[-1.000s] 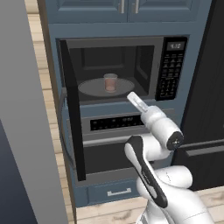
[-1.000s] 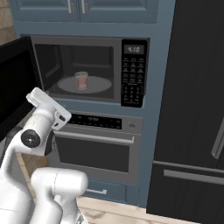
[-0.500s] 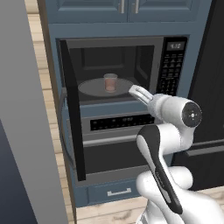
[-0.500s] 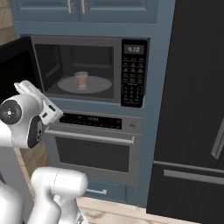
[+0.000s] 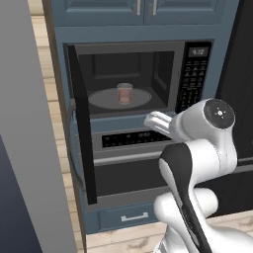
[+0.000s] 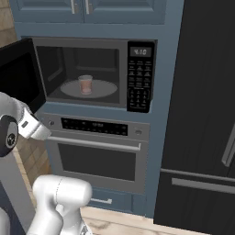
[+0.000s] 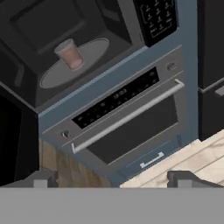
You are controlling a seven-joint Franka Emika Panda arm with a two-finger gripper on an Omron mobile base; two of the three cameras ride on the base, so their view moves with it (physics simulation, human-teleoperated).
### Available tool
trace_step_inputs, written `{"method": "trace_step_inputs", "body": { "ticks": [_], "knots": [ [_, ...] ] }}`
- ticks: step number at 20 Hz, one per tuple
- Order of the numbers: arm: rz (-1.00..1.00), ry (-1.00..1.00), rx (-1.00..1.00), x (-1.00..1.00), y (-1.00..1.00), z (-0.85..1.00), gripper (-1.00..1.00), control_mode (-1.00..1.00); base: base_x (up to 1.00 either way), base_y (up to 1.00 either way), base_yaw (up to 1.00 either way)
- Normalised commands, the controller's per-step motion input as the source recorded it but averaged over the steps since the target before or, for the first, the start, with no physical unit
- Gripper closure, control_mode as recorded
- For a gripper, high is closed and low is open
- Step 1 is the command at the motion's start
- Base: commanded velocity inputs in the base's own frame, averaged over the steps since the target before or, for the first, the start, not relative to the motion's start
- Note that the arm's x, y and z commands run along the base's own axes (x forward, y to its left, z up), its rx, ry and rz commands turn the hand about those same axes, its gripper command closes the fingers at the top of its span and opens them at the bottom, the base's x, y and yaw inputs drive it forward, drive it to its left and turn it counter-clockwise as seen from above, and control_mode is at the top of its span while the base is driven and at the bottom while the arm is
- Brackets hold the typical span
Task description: Place the microwavable item in the microwave. Then, close the microwave door and press the start button.
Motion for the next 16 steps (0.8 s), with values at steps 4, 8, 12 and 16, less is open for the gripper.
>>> {"method": "trace_step_inputs", "body": {
  "ticks": [4,8,12,16],
  "knots": [
    [0.0,0.06,-0.09,-0.09,0.0,-0.3,-1.0,-1.0,0.0,0.0,0.0],
    [0.0,0.06,-0.02,-0.74,0.0,-0.27,-1.0,-1.0,0.0,0.0,0.0],
    [0.08,-0.11,-0.13,-1.0,0.08,0.14,-1.0,-1.0,0.0,0.0,0.0],
    [0.21,-0.13,-0.24,-1.0,0.31,0.38,-1.0,-1.0,0.0,0.0,0.0]
  ]
}}
